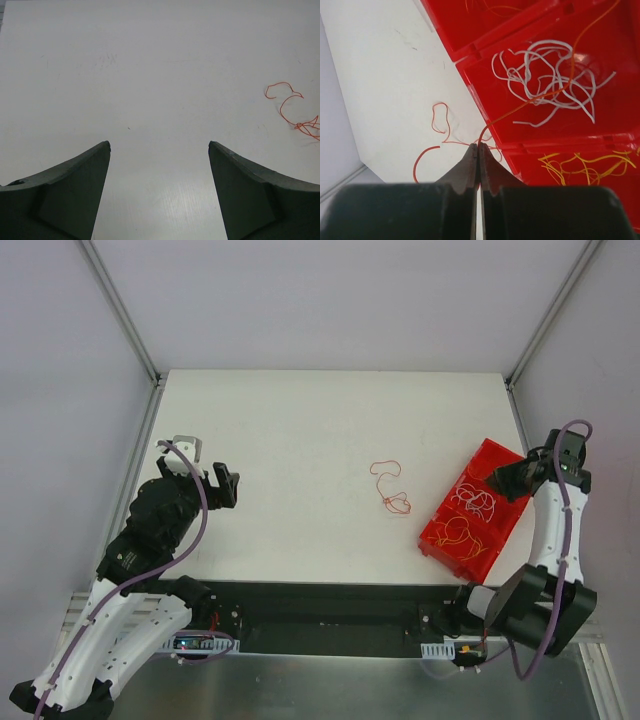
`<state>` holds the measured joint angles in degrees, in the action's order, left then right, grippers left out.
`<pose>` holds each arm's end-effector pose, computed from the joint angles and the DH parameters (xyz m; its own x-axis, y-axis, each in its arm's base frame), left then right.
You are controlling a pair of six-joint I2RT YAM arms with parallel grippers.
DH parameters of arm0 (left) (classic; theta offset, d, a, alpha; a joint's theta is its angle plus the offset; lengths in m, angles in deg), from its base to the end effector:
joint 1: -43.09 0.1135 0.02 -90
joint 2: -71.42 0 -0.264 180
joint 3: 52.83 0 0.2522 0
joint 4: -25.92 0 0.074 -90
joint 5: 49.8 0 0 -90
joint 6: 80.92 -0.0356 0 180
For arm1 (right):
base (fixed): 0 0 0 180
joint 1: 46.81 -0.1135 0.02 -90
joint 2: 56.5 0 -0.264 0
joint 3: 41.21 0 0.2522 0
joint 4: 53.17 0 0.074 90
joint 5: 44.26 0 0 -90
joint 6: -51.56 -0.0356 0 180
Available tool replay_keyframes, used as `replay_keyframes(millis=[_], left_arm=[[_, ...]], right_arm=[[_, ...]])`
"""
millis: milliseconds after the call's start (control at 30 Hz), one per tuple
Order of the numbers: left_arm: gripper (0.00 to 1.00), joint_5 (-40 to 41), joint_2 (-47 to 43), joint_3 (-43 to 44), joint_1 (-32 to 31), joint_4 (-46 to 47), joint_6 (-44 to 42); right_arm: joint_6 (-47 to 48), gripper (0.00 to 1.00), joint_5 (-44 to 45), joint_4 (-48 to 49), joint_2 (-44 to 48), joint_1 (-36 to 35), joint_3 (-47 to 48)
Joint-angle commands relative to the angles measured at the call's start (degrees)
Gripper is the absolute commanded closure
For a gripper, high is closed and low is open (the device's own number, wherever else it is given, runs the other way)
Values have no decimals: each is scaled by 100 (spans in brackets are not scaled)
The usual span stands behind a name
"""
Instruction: Untangle the cables
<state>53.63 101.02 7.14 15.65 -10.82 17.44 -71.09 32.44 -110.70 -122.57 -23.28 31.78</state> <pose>0.1068 -0.0461 0.3594 -0.1328 -0.0904 -0.9870 0.2265 0.9667 -0.1190 0.2162 -0.0852 0.3012 -0.4592 0.7726 -0.4384 0.5967 0.6339 0.4921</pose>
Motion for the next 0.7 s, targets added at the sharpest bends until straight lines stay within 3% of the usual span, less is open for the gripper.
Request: replay_keyframes(millis=[0,233,433,667], left_arm=[[21,-104,-51,1,-68,206,43],[21,-42,-69,1,-121,206,25],[21,-25,-69,1,-121,206,17],[21,-16,-7,1,-121,206,25]], right_arm=[[-348,99,-120,622,-730,90,563],[48,100,-498,693,-1453,249,1644],[-84,99,-1358,1467,-1725,257,1829],[-453,99,-1544,1766,-2305,257,1830]])
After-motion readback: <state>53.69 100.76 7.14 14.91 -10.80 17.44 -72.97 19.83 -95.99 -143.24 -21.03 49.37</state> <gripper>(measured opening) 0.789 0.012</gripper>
